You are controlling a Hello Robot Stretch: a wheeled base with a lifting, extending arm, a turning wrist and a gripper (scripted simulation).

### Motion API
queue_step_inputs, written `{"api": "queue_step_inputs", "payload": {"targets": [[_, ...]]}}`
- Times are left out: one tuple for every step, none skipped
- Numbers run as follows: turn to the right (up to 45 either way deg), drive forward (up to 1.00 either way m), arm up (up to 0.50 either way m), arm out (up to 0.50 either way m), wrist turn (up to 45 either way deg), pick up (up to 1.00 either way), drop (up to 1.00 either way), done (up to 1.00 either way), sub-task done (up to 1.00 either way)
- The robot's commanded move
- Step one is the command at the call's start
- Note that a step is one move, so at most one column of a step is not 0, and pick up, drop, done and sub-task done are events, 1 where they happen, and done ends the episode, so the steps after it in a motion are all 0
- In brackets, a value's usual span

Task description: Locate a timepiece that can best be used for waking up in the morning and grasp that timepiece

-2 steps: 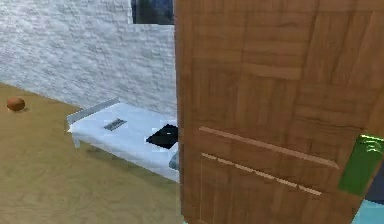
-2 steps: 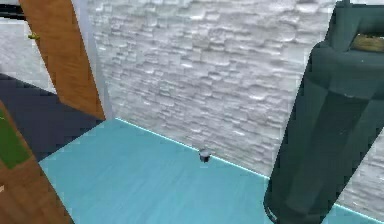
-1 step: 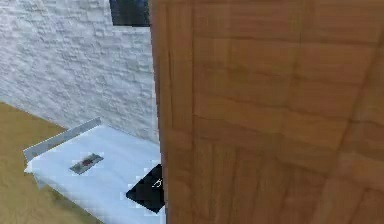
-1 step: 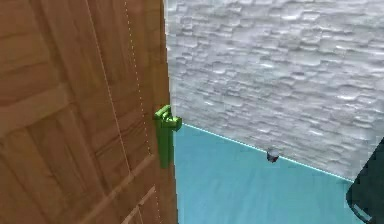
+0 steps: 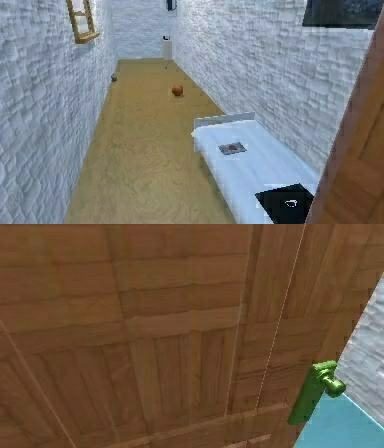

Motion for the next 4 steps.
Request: {"api": "queue_step_inputs", "payload": {"targets": [[-9.0,0.00,0.00,0.00,0.0,0.00,0.00,0.00,0.00],[0.0,1.00,0.00,0.00,0.0,0.00,0.00,0.00,0.00],[0.0,1.00,0.00,0.00,0.0,0.00,0.00,0.00,0.00],[0.0,1.00,0.00,0.00,0.0,0.00,0.00,0.00,0.00]]}}
